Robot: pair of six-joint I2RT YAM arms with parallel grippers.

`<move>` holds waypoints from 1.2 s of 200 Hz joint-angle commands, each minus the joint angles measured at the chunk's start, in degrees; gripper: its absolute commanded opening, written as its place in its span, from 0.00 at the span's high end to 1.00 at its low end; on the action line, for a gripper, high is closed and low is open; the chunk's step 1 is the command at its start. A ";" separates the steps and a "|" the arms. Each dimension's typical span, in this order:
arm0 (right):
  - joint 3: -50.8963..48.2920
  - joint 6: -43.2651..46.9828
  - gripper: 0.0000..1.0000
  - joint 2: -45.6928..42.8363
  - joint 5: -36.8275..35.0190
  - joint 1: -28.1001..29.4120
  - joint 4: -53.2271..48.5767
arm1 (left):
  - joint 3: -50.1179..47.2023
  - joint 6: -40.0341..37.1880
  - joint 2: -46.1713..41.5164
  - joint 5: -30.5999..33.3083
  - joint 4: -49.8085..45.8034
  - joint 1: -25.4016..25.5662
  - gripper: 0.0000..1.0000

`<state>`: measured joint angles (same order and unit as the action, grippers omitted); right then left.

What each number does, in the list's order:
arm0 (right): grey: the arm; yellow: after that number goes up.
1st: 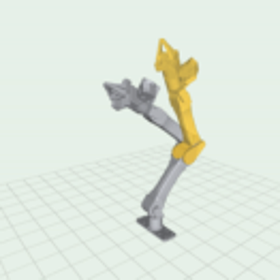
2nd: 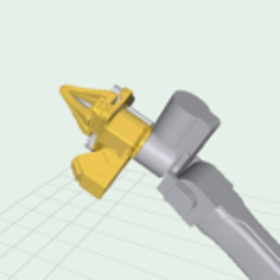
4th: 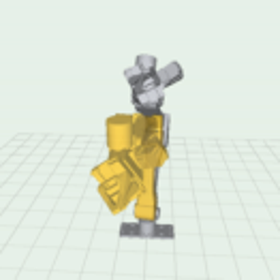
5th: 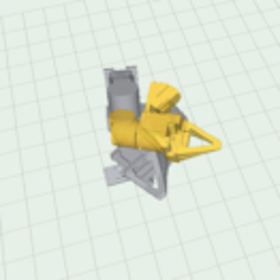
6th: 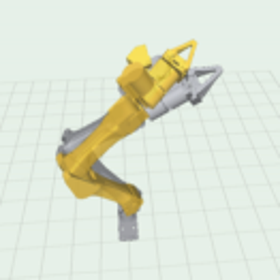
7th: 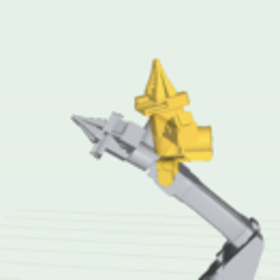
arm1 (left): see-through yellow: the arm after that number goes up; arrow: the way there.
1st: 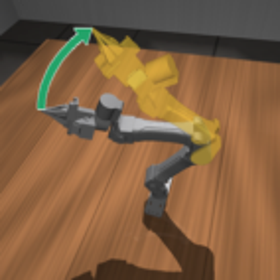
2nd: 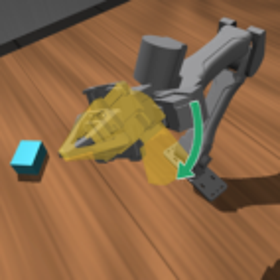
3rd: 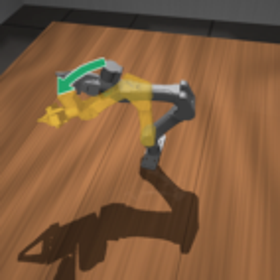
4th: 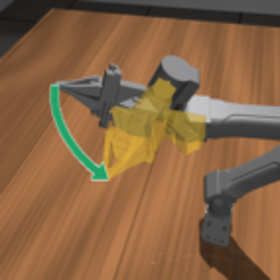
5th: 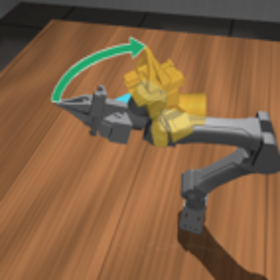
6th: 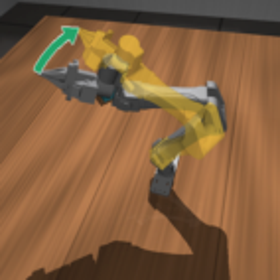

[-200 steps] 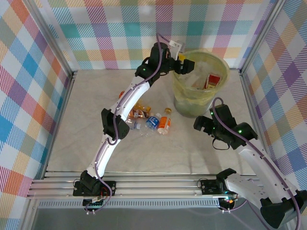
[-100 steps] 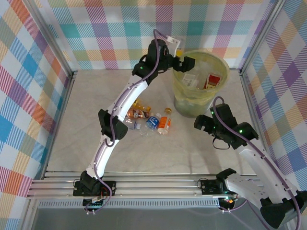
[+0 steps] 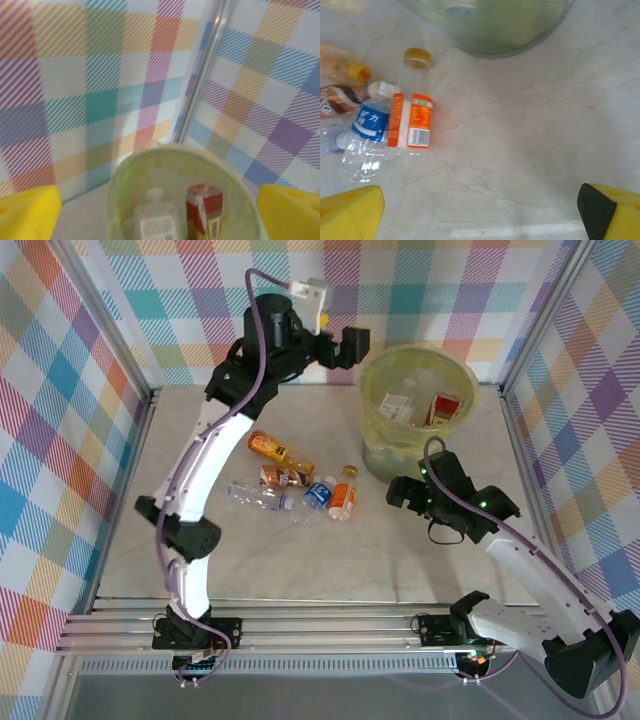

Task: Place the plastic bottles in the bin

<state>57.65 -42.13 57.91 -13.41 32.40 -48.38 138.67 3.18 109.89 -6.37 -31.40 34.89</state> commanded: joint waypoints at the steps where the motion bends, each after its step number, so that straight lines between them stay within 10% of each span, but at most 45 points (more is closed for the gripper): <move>1: -0.43 -2.95 0.00 2.92 -2.14 3.83 4.62 | -15.79 0.32 -8.91 6.74 6.29 0.51 0.00; 108: 6.03 -5.33 0.12 28.06 -2.57 13.74 16.65 | -81.82 11.17 -52.06 36.65 29.42 -0.01 0.00; 155: 12.50 -3.86 0.16 37.57 -4.27 13.70 16.66 | -93.57 20.77 -61.22 46.53 22.72 -0.09 0.00; 240: 16.97 -2.87 0.27 45.68 -4.18 10.95 16.22 | -100.25 23.80 -65.41 45.19 12.92 -0.18 0.00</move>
<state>72.71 -45.67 101.75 -17.76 44.23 -32.16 39.35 25.36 45.82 37.39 -14.70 34.83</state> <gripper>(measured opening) 0.754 0.997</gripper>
